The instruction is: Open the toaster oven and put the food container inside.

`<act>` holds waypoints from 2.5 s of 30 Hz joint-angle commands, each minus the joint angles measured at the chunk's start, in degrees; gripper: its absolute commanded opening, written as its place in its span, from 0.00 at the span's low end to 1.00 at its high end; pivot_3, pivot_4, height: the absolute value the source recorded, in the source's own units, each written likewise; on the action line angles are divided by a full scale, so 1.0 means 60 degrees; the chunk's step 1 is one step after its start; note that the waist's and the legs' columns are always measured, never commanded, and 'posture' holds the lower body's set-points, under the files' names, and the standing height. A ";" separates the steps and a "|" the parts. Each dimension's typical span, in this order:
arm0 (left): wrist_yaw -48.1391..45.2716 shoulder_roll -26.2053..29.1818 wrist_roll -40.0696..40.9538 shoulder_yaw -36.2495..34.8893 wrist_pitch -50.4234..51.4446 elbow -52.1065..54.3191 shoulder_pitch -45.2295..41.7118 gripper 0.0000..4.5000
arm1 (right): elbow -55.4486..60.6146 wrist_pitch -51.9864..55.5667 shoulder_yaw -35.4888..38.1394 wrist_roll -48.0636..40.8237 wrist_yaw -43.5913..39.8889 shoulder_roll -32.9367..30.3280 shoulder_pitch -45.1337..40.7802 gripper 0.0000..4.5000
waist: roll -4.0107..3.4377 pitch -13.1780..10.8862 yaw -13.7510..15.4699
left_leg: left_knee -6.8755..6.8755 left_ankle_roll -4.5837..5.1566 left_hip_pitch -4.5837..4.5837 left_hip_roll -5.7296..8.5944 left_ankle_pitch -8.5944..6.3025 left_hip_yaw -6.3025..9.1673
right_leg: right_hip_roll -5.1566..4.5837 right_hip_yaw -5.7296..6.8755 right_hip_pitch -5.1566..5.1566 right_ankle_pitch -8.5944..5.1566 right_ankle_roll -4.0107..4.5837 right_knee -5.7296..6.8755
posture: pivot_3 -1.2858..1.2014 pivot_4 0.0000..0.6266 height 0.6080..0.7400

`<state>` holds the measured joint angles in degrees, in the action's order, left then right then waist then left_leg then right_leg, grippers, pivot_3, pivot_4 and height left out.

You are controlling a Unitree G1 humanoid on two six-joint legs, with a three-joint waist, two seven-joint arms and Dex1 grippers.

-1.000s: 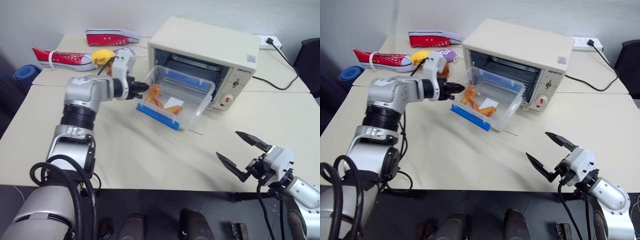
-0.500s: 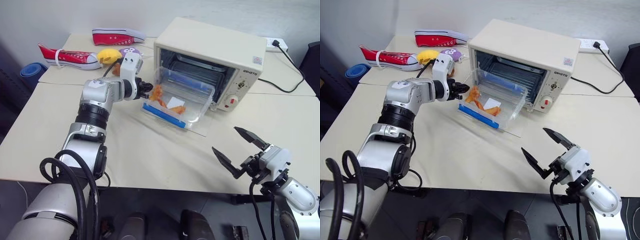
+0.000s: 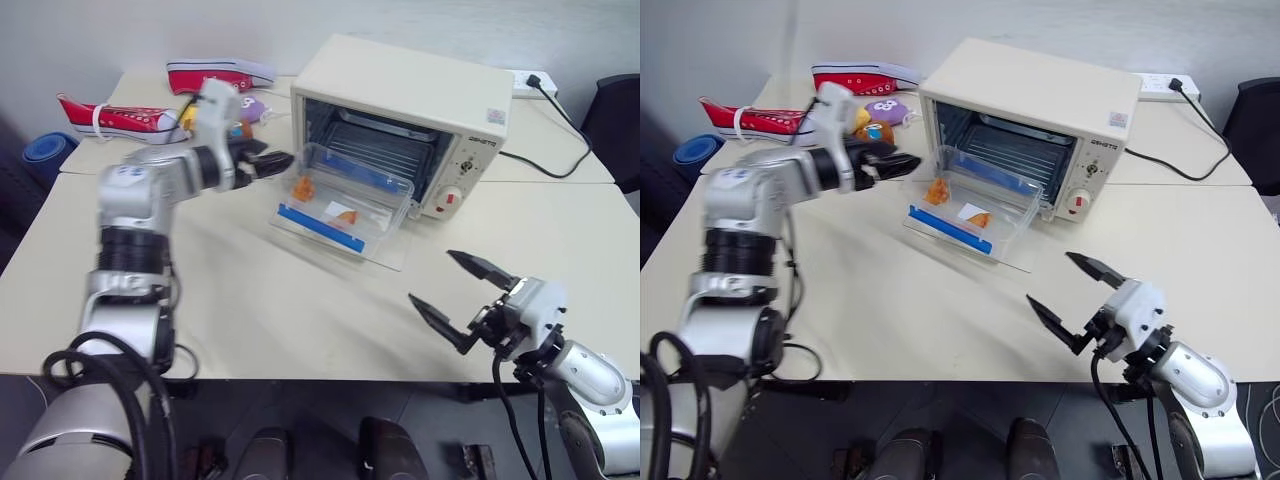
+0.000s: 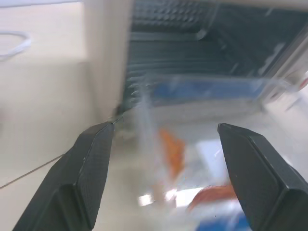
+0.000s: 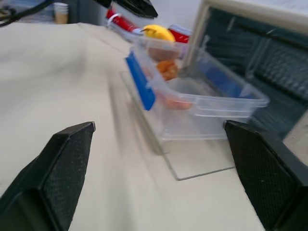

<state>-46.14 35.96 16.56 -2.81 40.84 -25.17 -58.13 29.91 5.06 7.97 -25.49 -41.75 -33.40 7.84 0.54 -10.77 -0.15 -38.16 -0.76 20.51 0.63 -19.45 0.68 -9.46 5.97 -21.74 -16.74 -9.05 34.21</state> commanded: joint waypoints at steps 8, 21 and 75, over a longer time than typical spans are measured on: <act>-0.2511 0.0032 -0.0285 0.0223 -0.4155 -0.1195 0.1945 0.28 | -0.1419 0.2083 -0.2306 0.1751 0.0828 0.0242 -0.2680 0.18 | 0.0002 0.0001 0.0337 | -0.0089 0.0015 0.0039 0.0003 -0.0010 0.0025 | -0.0001 0.0020 0.0018 0.0006 0.0010 -0.0001 | 0.52 0.24 1.00; -0.1339 -0.2563 -0.0852 0.0495 -0.6418 -0.3098 0.0682 0.00 | -0.4209 0.1813 -0.2557 0.3155 0.2190 0.2024 -0.5543 0.00 | 0.0006 0.0003 0.0081 | -0.0151 0.0014 0.0155 0.0002 -0.0024 0.0006 | -0.0005 0.0033 -0.0117 0.0010 0.0012 0.0092 | 0.52 0.24 1.00; -0.4669 0.0517 0.1245 -0.1192 -0.5767 0.1600 0.4407 0.50 | -0.7506 -0.0619 -0.0349 0.1803 -0.1265 -0.0120 -0.5499 0.00 | 0.0000 0.0003 -0.0235 | -0.0139 0.0005 0.0129 -0.0020 -0.0028 -0.0022 | -0.0008 0.0029 -0.0118 0.0009 0.0016 0.0095 | 0.52 0.24 1.00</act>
<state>-70.81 38.35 22.07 -9.34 6.87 -18.28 -32.26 -13.65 3.17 5.53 -14.01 -47.54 -33.89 -25.27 0.54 -10.75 -1.55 -38.99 -0.73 21.24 0.49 -19.62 0.54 -9.50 6.15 -22.41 -16.69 -8.95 34.79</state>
